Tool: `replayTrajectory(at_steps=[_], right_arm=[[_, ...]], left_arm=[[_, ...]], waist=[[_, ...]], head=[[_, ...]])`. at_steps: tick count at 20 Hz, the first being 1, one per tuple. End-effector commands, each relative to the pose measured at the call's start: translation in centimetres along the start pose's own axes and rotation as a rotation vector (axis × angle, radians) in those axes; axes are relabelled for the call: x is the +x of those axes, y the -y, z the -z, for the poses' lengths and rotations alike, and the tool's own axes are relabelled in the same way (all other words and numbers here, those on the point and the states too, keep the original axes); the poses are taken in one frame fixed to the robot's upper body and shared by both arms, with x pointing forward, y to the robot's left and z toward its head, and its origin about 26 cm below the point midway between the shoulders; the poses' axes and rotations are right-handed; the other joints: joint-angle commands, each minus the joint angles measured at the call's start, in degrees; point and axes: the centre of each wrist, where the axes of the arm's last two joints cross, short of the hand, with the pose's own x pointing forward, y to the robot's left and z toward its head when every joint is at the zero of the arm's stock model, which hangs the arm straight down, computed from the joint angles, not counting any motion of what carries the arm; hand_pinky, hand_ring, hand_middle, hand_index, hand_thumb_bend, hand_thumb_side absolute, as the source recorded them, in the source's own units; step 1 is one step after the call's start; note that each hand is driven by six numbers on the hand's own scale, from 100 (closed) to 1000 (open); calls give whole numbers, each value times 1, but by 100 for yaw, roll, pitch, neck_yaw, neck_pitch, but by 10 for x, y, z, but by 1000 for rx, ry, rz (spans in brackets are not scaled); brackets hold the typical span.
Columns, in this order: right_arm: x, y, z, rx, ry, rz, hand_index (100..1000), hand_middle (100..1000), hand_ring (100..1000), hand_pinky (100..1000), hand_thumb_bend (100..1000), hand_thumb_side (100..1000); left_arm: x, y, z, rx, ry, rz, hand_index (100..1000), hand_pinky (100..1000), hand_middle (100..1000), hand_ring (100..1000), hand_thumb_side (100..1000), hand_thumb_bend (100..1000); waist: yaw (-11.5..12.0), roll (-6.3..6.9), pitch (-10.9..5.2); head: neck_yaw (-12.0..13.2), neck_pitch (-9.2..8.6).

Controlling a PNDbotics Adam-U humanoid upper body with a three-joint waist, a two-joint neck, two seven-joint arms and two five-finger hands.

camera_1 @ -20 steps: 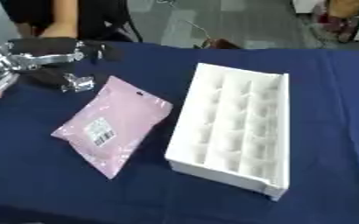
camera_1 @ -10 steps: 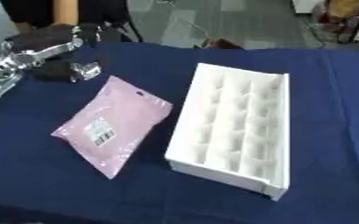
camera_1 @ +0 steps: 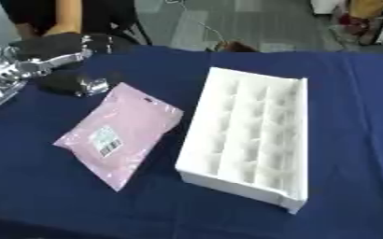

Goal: Pick up objects on the table and place them in the box.

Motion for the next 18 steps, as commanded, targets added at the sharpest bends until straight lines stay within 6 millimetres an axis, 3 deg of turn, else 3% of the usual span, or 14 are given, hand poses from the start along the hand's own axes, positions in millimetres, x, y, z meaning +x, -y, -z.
replayTrajectory(at_steps=[1, 18], right_arm=[[5, 9, 3, -4, 21, -27, 937, 802, 686, 589, 100, 694], [5, 8, 3, -3, 25, -21, 938, 803, 686, 589, 100, 696]], left_arm=[[-3, -3, -2, -67, -17, 137, 949, 883, 934, 959, 958, 431], [-4, 19, 3, -143, -11, 243, 946, 895, 928, 962, 979, 476]], waist=[[-11, -15, -36], [-43, -32, -15]], head=[[49, -3], [81, -3]])
